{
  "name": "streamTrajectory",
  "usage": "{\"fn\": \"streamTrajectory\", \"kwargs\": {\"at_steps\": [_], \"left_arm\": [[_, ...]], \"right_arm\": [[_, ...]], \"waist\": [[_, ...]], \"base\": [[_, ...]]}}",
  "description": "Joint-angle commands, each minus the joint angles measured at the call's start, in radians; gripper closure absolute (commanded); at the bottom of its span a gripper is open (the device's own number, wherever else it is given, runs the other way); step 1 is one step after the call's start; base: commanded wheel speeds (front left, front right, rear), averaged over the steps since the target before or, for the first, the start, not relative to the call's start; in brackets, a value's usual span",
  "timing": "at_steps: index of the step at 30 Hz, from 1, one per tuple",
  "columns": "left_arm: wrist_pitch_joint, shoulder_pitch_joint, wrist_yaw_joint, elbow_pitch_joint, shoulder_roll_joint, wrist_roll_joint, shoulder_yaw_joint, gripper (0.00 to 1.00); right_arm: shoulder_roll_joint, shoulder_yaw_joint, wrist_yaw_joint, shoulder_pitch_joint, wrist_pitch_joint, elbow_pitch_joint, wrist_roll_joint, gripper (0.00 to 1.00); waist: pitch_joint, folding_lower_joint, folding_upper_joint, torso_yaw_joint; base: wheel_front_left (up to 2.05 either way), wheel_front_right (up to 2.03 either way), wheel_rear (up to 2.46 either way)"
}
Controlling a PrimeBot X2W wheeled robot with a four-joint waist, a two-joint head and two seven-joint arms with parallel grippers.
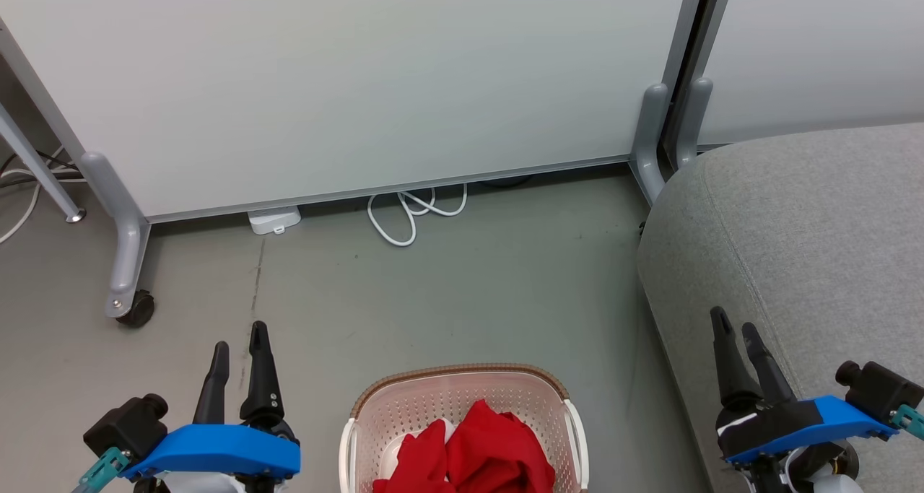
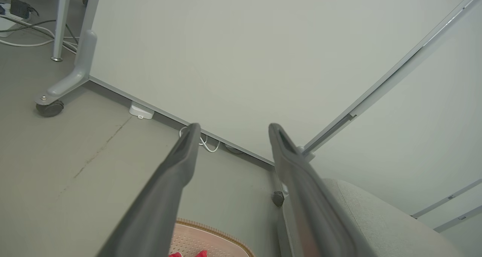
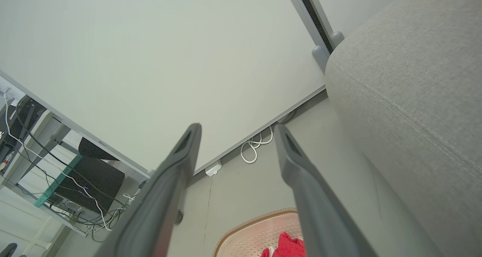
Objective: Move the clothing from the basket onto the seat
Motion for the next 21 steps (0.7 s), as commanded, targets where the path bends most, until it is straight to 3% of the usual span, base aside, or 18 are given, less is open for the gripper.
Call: {"fn": "streamTrajectory", "kwargs": {"at_steps": [1,21], "left_arm": [[-0.012,-0.006,0.002,-0.013,0.008,0.04,-0.004,0.0],[-0.061,0.009,0.006,0.009,0.009,0.235,-0.033,0.0]], "right_arm": [[-0.008,0.004,0.002,-0.027,-0.011,-0.007,-0.039,0.0],[-0.01,0.018,0.002,-0.023,-0.045,0.003,-0.243,0.0]], "waist": [[0.0,0.0,-0.0001,0.001],[-0.011,0.0,-0.0001,0.001]], "base": [[0.0,0.0,0.0],[0.0,0.0,0.0]]}}
